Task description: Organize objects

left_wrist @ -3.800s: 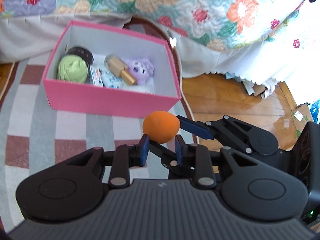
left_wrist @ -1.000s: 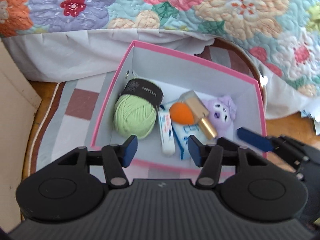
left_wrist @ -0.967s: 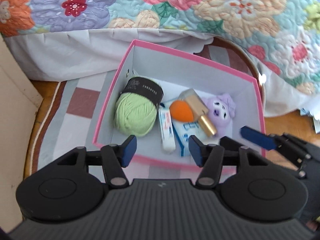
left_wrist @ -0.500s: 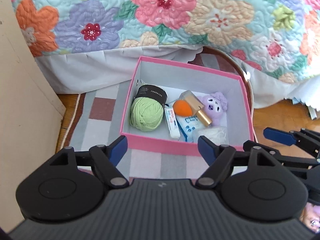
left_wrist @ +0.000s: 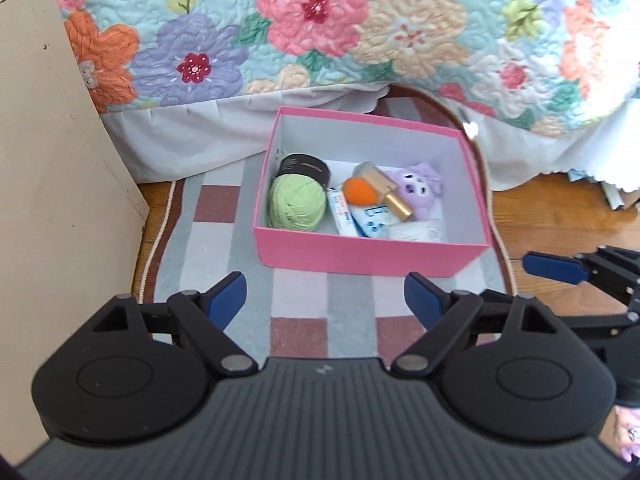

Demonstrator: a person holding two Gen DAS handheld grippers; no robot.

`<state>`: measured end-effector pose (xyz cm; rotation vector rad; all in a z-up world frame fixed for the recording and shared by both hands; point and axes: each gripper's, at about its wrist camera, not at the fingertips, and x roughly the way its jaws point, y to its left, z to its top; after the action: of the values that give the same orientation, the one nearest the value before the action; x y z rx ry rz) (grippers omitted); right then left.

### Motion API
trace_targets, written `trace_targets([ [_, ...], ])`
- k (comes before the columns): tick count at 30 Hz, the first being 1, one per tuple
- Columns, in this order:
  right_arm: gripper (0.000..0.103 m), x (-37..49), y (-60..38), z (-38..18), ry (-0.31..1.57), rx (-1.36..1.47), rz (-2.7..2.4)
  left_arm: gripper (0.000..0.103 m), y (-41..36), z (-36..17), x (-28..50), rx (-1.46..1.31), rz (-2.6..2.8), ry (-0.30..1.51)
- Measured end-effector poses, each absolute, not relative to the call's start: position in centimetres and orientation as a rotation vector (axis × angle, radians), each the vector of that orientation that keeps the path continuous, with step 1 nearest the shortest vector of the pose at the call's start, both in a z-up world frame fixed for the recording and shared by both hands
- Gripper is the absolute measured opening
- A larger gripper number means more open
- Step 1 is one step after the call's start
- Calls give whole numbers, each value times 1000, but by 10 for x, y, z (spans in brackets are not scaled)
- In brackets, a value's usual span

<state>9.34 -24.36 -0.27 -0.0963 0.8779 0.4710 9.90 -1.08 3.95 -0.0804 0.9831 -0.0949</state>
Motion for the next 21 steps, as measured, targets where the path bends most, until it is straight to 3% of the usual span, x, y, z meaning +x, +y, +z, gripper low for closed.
trace_targets([
  [13,75,74,-263,-11,931,-122,388,94,-8,22,80,-61,-64,1023],
  [18,92,72,-271,-14,942,-83,342,95,-6,18,77,-62,-64,1036],
  [21,93,72,-271,-14,972,-69,295,102,-10,22,71,-46,-71,1018],
])
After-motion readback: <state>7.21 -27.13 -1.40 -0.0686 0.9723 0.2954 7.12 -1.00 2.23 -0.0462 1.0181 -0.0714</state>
